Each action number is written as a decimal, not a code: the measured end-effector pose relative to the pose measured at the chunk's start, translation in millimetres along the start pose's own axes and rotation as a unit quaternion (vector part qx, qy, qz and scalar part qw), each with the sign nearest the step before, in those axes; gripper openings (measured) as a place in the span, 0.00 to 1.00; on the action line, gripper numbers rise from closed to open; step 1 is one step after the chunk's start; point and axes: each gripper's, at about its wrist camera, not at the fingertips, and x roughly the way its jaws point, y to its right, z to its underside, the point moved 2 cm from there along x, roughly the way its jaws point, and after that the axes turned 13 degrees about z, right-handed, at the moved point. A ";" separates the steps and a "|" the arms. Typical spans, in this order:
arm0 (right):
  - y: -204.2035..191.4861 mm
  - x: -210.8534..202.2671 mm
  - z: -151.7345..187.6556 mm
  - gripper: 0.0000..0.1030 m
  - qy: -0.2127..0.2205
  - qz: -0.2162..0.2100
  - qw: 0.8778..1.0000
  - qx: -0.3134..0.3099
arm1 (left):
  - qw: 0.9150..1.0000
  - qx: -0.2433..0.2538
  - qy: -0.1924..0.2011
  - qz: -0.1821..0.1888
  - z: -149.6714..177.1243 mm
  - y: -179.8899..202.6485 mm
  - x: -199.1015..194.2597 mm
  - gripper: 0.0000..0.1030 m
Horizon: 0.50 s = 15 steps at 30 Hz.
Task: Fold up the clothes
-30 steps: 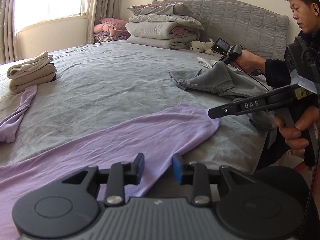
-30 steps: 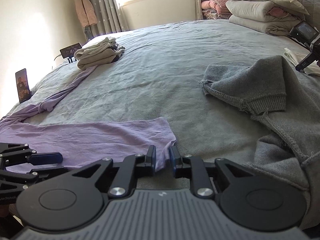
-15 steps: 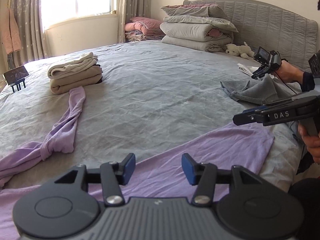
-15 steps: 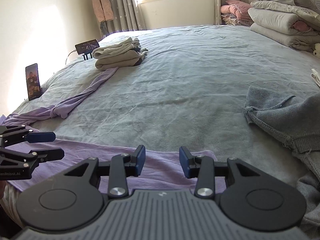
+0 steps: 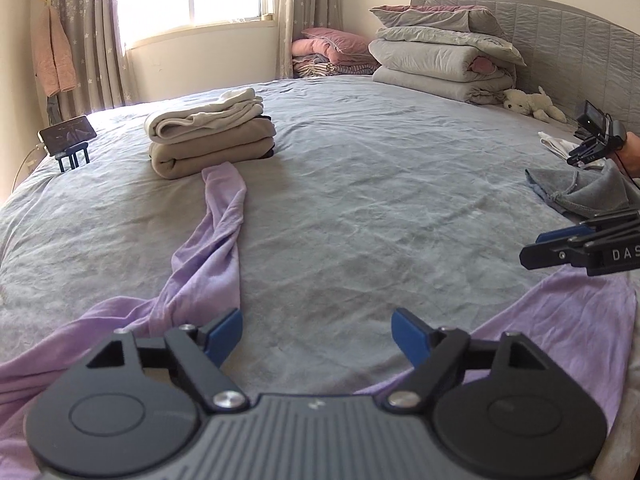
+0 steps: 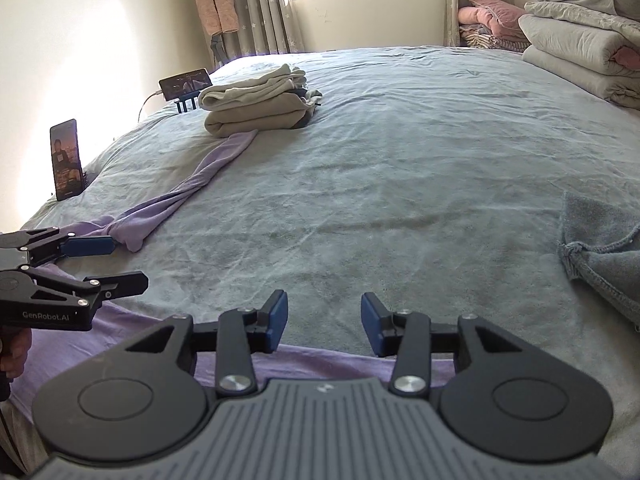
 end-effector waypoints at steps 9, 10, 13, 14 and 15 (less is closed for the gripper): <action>-17.5 29.9 -11.4 0.44 -0.014 0.013 1.000 -0.004 | 1.000 -0.018 -0.015 0.006 11.0 -10.0 17.5 0.96; -20.4 32.9 -12.3 0.44 -0.016 0.014 1.000 -0.005 | 1.000 -0.023 -0.015 0.006 11.9 -11.5 18.0 0.97; -32.0 39.4 -15.6 0.44 -0.013 0.016 1.000 -0.020 | 0.999 -0.027 -0.017 0.004 14.0 -12.2 19.8 0.99; -35.4 41.2 -16.9 0.44 -0.011 0.017 0.999 -0.025 | 0.999 -0.026 -0.018 0.003 14.4 -11.7 20.5 1.00; -38.5 43.0 -18.2 0.44 -0.010 0.018 0.999 -0.028 | 1.000 -0.023 -0.019 0.000 14.9 -10.9 21.2 1.00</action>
